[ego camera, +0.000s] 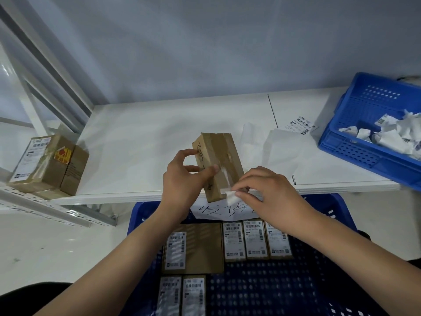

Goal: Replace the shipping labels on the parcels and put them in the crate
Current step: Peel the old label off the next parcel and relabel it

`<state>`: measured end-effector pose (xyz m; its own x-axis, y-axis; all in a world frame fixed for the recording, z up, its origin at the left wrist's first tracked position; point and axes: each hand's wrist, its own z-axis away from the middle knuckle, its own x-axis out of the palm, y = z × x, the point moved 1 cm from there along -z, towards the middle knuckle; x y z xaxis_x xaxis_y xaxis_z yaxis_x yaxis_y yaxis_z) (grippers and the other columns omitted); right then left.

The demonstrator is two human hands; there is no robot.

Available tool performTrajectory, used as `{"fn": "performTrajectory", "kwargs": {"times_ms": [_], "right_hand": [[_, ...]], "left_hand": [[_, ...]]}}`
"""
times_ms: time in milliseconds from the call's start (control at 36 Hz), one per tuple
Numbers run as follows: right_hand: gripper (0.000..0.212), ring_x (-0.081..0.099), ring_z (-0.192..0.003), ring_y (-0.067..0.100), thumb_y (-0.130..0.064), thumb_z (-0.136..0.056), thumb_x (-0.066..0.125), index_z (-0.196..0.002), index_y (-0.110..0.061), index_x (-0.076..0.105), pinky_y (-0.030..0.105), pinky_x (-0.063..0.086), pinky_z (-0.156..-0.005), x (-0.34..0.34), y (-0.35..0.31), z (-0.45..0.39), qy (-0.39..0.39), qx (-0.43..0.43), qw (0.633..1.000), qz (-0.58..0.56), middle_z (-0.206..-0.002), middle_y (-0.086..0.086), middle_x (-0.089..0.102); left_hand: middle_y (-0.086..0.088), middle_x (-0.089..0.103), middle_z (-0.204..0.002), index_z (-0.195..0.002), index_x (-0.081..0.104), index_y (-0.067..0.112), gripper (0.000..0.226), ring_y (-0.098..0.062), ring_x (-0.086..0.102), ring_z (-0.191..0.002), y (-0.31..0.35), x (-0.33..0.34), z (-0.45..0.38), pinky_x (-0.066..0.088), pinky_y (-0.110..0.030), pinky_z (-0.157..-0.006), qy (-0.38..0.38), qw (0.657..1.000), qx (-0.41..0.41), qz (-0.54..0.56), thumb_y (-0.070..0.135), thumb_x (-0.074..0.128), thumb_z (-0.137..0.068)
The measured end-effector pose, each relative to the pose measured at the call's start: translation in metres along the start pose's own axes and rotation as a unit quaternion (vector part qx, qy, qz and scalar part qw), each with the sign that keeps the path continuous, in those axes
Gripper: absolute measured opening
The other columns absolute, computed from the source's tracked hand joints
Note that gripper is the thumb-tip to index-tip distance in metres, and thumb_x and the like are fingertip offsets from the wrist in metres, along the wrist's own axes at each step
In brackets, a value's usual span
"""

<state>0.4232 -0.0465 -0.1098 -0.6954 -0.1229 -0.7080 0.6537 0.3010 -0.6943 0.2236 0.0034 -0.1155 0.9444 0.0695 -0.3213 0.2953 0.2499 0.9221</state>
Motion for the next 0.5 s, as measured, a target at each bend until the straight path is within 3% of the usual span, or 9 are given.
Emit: {"fn": "performTrajectory", "kwargs": {"times_ms": [139, 250, 361, 500], "right_hand": [[0.012, 0.059, -0.097, 0.004, -0.012, -0.092, 0.071, -0.099, -0.020, 0.075, 0.022, 0.049, -0.088, -0.003, 0.001, 0.002, 0.020, -0.012, 1.000, -0.005, -0.099, -0.015, 0.065], [0.013, 0.059, -0.091, 0.005, -0.007, -0.092, 0.069, -0.098, -0.017, 0.073, 0.016, 0.046, -0.082, -0.011, -0.001, 0.002, 0.045, -0.016, 0.999, -0.008, -0.092, -0.015, 0.063], [0.012, 0.061, -0.084, 0.010, -0.004, -0.091, 0.069, -0.095, -0.015, 0.071, 0.018, 0.048, -0.078, -0.022, -0.003, -0.001, 0.107, -0.006, 0.994, -0.010, -0.087, -0.007, 0.065], [0.014, 0.063, -0.090, 0.000, -0.010, -0.093, 0.068, -0.103, -0.019, 0.072, 0.008, 0.047, -0.082, -0.028, 0.000, -0.002, 0.125, 0.053, 0.990, -0.027, -0.090, -0.013, 0.070]], "left_hand": [[-0.007, 0.078, -0.091, -0.121, 0.063, 0.028, 0.047, -0.024, 0.077, -0.085, -0.002, -0.017, -0.015, 0.063, -0.046, -0.082, 0.046, 0.994, -0.061, 0.080, 0.025, 0.085, -0.080], [-0.004, 0.078, -0.089, -0.121, 0.063, 0.028, 0.045, -0.023, 0.076, -0.087, -0.005, -0.024, -0.020, 0.062, -0.046, -0.085, 0.063, 0.993, -0.065, 0.081, 0.023, 0.083, -0.080], [-0.004, 0.076, -0.096, -0.123, 0.063, 0.026, 0.045, -0.024, 0.075, -0.089, -0.002, -0.033, -0.025, 0.063, -0.045, -0.084, 0.085, 0.989, -0.074, 0.100, 0.019, 0.083, -0.083], [-0.006, 0.075, -0.095, -0.124, 0.061, 0.021, 0.043, -0.026, 0.076, -0.089, 0.004, -0.028, -0.019, 0.064, -0.041, -0.081, 0.051, 0.986, -0.080, 0.141, 0.016, 0.081, -0.086]]}}
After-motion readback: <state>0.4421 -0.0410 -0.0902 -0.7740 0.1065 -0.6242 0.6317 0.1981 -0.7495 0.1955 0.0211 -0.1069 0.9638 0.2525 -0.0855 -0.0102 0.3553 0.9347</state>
